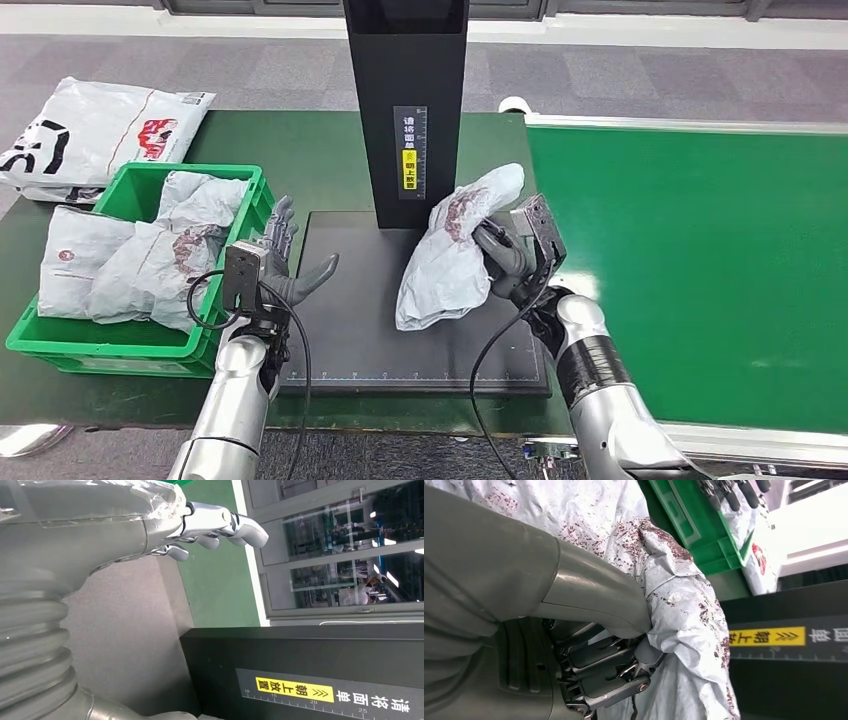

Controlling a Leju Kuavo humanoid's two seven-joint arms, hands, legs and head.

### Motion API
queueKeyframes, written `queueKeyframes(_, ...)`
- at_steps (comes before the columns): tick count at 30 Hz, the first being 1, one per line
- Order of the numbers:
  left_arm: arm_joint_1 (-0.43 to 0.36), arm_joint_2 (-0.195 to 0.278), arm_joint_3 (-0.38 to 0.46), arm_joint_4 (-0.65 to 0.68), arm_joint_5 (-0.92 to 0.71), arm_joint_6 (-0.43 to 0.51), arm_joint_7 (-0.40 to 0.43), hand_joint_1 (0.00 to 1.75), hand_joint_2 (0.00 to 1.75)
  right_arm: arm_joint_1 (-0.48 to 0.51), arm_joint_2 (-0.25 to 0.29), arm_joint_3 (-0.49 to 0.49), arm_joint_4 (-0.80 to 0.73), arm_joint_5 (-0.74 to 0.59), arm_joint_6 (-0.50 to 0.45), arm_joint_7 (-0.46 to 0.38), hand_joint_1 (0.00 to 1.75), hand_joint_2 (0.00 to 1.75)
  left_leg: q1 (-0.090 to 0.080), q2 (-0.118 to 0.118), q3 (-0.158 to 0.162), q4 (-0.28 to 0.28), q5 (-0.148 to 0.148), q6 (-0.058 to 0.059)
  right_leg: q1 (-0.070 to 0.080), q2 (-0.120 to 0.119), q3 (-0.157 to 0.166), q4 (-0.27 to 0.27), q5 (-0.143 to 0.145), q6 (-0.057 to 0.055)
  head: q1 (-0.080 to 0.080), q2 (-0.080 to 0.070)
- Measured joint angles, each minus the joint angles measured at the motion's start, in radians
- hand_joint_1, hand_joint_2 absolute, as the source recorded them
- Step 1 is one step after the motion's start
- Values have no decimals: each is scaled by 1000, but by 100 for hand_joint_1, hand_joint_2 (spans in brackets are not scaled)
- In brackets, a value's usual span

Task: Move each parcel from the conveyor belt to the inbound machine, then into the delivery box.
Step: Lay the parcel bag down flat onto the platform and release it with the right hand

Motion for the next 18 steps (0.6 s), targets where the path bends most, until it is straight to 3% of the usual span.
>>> queueKeyframes(1,0,0,0,1,0,0,0,0,175,-1,2,3,7,-3,1,6,3,175,0,0,0,0,0,0,0,0,0,0,0,0,0,0)
queueKeyframes(2,0,0,0,3,0,0,0,0,175,-2,6,5,15,-6,2,11,0,175,0,0,0,0,0,0,0,0,0,0,0,0,0,0)
queueKeyframes(13,0,-1,-6,12,2,15,-3,0,175,-4,22,44,85,2,-37,1,0,175,0,0,0,0,0,0,0,0,0,0,0,0,0,0)
queueKeyframes(18,0,-1,-13,12,2,18,-2,0,175,-6,22,57,91,24,-97,-4,0,175,0,0,0,0,0,0,0,0,0,0,0,0,0,0)
